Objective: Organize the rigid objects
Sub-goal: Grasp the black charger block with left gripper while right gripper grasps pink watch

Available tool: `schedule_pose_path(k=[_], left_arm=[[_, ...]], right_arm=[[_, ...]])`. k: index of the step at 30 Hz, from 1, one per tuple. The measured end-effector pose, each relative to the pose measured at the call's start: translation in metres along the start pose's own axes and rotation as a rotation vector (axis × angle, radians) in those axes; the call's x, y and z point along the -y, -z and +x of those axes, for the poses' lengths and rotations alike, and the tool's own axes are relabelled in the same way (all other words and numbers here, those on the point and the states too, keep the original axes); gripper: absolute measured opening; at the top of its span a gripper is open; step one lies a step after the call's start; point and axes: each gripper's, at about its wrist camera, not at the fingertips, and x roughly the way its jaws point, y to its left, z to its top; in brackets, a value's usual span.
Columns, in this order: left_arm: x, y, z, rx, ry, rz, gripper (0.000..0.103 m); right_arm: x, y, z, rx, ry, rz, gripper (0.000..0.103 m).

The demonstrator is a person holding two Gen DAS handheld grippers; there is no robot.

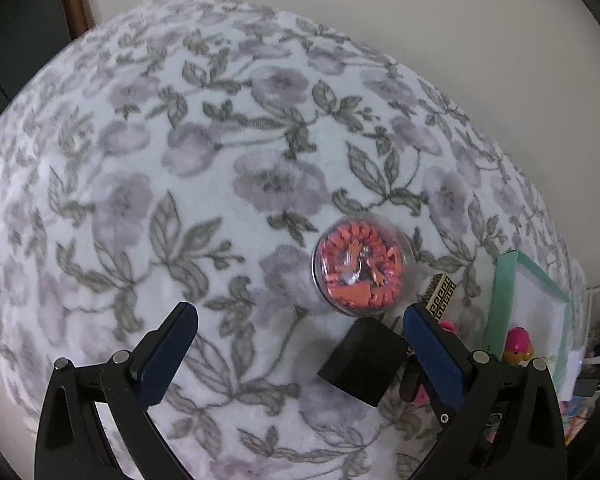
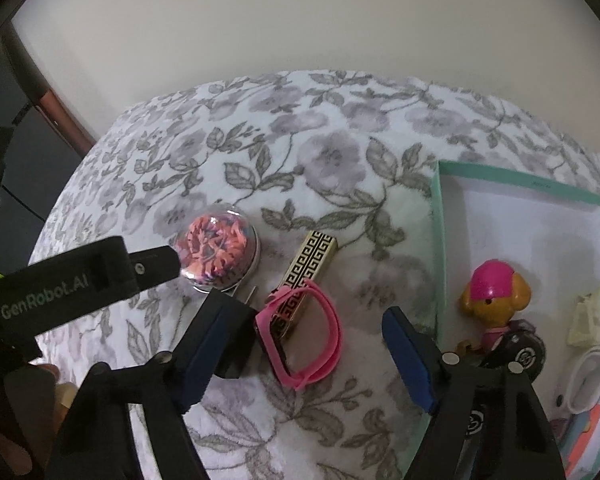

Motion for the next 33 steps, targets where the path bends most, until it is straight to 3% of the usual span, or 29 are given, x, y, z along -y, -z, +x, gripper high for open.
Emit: schedule_pose_path(k=[10,15,24,25,33], left_arm=[[0.009,0.006,0.014,-0.052,0.037,0.026,0.102],[0.013,0.010,0.022,-0.077,0.042,0.037,0.101],[0.017,0.013,0.027,-0.089,0.039,0.056,0.098],[0.018,0.014,0.028,-0.091,0.039,0.058,0.098],[0.026,0.015,0.037,-0.109,0.037,0.083,0.097]], right_arm=[[0.005,0.006,0.012,-0.039,-0.069,0.036,0.070],[0.006,0.008,0.021,-0.059,-0.060,0.040,0.063],[0.001,0.013,0.027,-0.049,-0.018,0.016,0.062],[-0.001,0.014,0.027,-0.044,-0.010,0.005,0.057],[0.002,0.013,0.026,-0.050,-0.052,-0.004,0.053]])
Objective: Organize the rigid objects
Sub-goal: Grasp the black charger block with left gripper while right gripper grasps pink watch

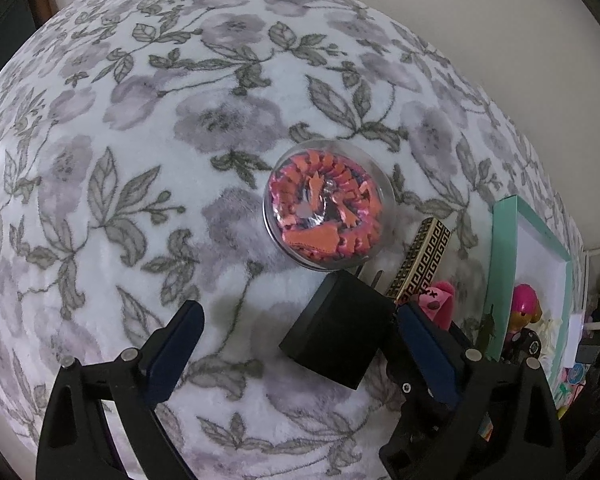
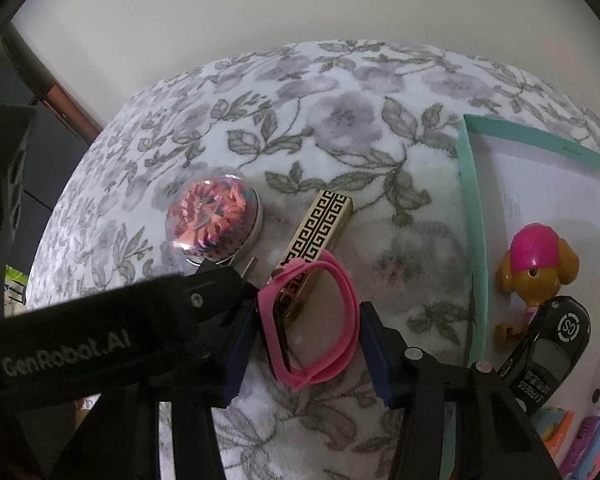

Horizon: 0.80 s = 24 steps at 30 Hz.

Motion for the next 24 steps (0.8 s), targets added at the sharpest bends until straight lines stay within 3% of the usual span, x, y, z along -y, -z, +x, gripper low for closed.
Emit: schedule_pose_path(k=[3,10,12,18,24], left_arm=[[0.001,-0.001,0.003,-0.010,0.022,-0.001,0.086],[0.013,0.003,0.009,-0.017,0.006,0.034,0.085],[0.018,0.004,0.012,-0.024,-0.001,0.047,0.077],[0.028,0.008,0.015,-0.031,0.010,0.073,0.066],[0.035,0.013,0.017,-0.035,-0.005,0.091,0.066]], right_arm=[[-0.001,0.001,0.000,-0.011,0.013,-0.010,0.053],[0.012,0.002,-0.007,-0.031,-0.027,0.037,0.053],[0.020,0.002,-0.009,-0.034,-0.051,0.070,0.053],[0.027,0.003,-0.014,-0.049,-0.031,0.083,0.053],[0.024,0.004,-0.012,-0.054,-0.013,0.055,0.053]])
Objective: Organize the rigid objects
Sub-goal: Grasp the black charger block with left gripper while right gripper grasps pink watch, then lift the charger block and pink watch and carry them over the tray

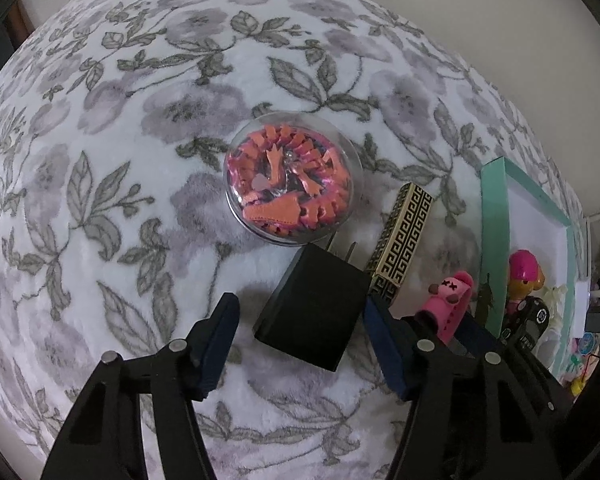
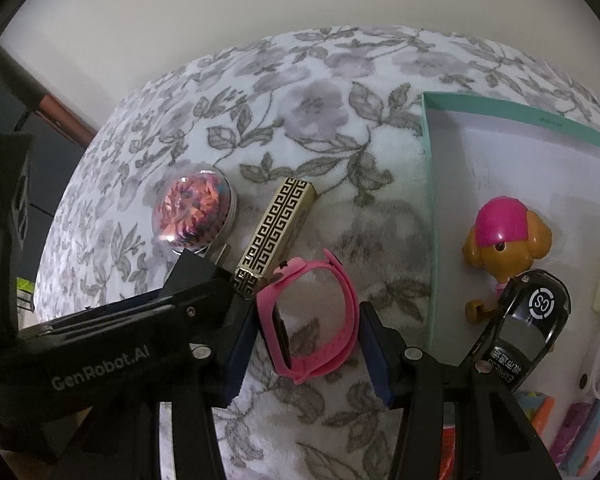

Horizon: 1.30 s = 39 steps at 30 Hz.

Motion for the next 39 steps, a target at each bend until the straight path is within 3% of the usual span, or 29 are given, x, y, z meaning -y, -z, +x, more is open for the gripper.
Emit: schedule_pose_path(k=[2,5,16,39], left_arm=[[-0.003,0.005,-0.004,0.001,0.007,-0.006,0.065],[-0.003,0.010,-0.005,0.006,0.018,-0.001,0.057],[-0.019,0.017,-0.010,0.034,-0.036,-0.024,0.057],[-0.022,0.005,-0.028,0.083,-0.004,-0.030,0.053]], right_arm=[[-0.001,0.000,0.001,-0.001,0.006,-0.010,0.053],[-0.002,0.000,0.002,-0.003,0.007,-0.020,0.053],[0.000,0.000,0.000,-0.005,-0.007,-0.019,0.053],[0.009,-0.006,-0.018,0.035,-0.018,0.044,0.053]])
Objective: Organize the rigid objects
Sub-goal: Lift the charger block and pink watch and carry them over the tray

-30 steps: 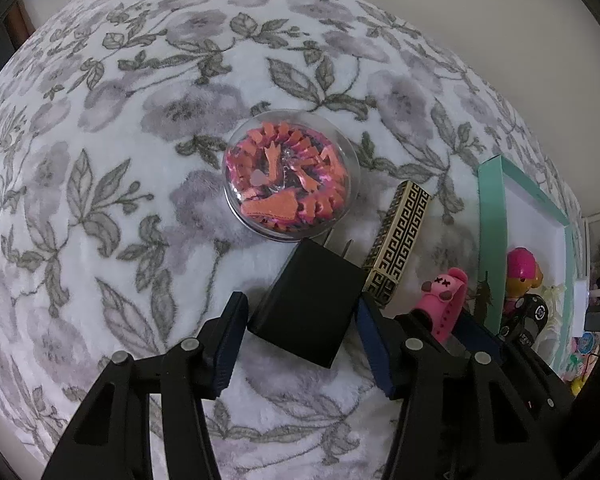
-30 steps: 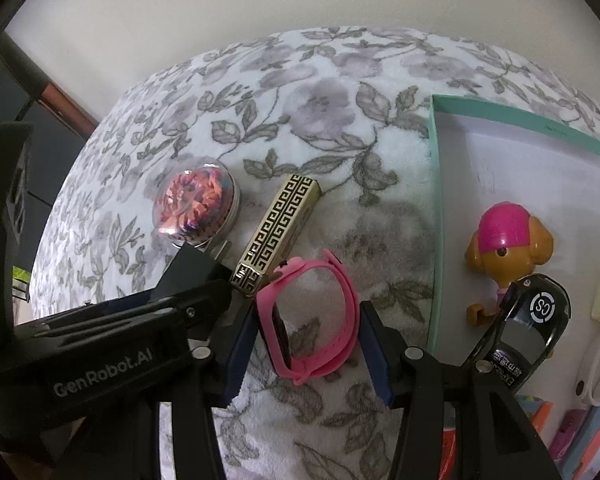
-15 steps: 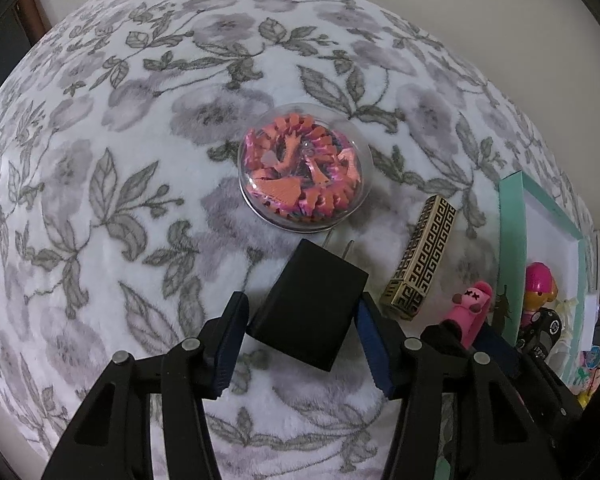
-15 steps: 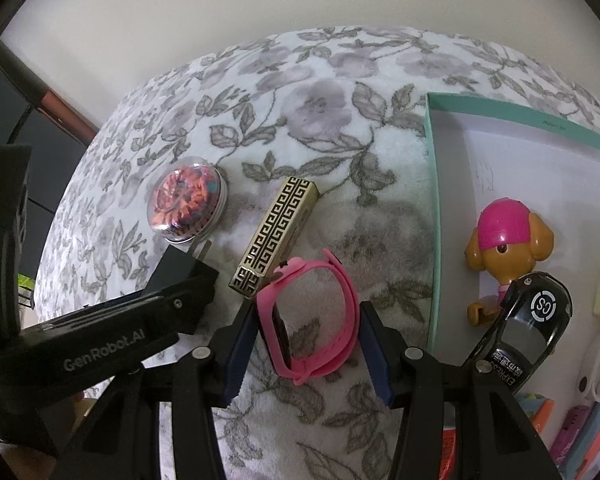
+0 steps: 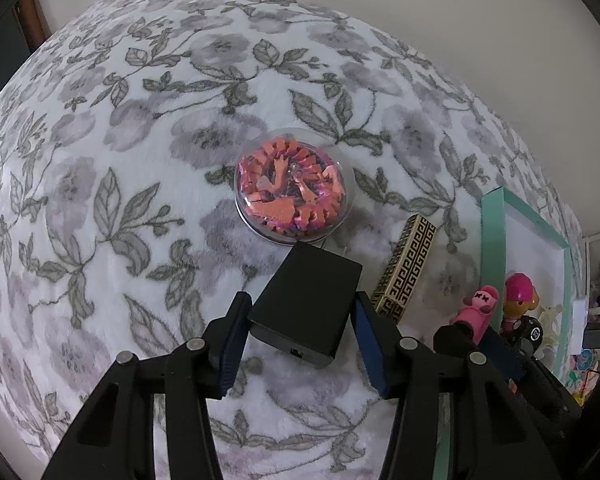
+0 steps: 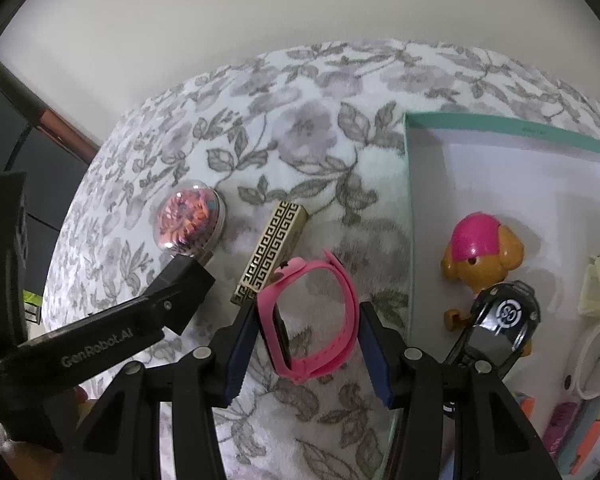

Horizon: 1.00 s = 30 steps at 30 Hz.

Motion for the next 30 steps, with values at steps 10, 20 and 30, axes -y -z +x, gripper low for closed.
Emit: schedule_pose_path(k=[10,20,30], left_arm=[[0.004,-0.008,-0.018,0.022,0.055,-0.006,0.053],[0.004,-0.021,-0.080,0.163,0.187,-0.008,0.053],[0.049,-0.014,-0.103,0.235,0.279,0.078,0.053]], right_arm=[[-0.002,-0.004,-0.011,0.029,-0.008,-0.003,0.053],[0.005,-0.020,-0.066,0.163,-0.003,0.021,0.053],[0.040,-0.025,-0.137,0.312,0.144,0.063,0.053]])
